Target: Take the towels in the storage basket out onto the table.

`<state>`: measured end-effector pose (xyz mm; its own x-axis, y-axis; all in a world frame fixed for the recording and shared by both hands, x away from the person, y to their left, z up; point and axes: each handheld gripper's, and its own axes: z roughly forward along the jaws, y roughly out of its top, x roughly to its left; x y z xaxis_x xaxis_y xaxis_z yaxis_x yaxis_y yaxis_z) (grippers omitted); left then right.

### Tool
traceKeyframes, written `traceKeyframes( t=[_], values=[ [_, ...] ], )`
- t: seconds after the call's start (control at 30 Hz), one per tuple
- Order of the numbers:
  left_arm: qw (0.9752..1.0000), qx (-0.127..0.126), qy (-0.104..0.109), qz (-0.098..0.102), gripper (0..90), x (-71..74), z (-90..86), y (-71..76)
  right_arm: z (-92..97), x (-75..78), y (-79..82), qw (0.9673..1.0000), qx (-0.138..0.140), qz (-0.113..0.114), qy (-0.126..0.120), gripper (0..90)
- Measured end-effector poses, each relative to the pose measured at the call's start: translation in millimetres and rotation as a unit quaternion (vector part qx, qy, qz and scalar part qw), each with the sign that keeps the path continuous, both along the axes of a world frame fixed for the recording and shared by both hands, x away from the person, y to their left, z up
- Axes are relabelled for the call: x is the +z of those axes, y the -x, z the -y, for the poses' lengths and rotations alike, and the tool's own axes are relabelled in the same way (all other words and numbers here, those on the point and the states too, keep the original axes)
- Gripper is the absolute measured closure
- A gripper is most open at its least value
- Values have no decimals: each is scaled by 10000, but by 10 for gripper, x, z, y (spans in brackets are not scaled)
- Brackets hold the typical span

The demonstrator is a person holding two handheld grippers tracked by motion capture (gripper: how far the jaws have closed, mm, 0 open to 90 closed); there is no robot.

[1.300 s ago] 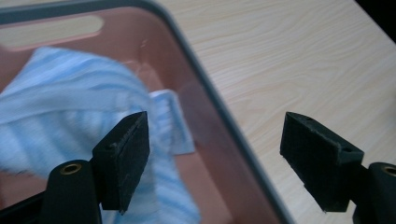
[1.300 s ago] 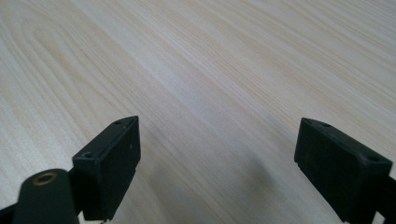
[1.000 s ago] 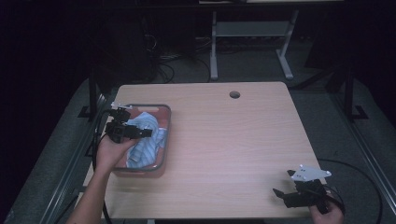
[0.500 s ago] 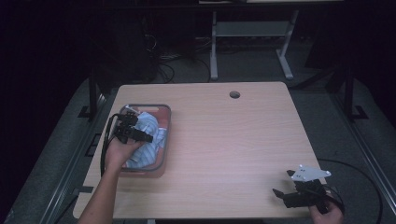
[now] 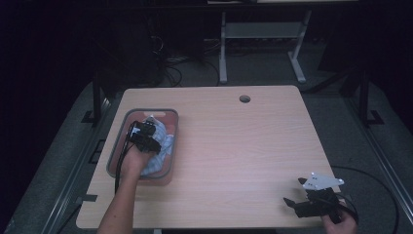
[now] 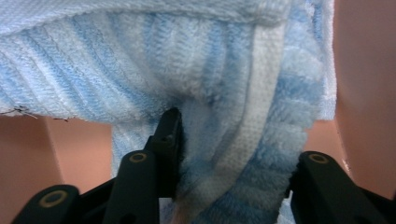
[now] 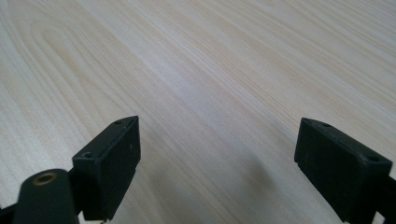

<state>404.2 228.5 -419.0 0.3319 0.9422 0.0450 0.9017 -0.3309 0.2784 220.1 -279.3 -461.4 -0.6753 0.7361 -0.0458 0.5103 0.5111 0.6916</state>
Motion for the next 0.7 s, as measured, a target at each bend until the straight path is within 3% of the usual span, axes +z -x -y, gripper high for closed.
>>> traceKeyframes(
  t=[0.13, 0.3, 0.53, 0.7],
  values=[
    [9999, -55, -113, 91, 596, -10, 28, 26, -25, 7, 2, 9999, 41, 61, 103, 138],
    [9998, -13, 124, 135, 623, -21, -28, 48, -43, 8, 3, 9999, 59, 77, 104, 138],
    [9998, -4, 117, 138, 671, -10, -17, 55, -28, 11, 7, 10000, 5, 80, 49, 138],
    [9997, -1, 234, 62, 689, 28, -47, 43, -7, 14, 4, 9999, -39, 100, -7, 138]
  ],
)
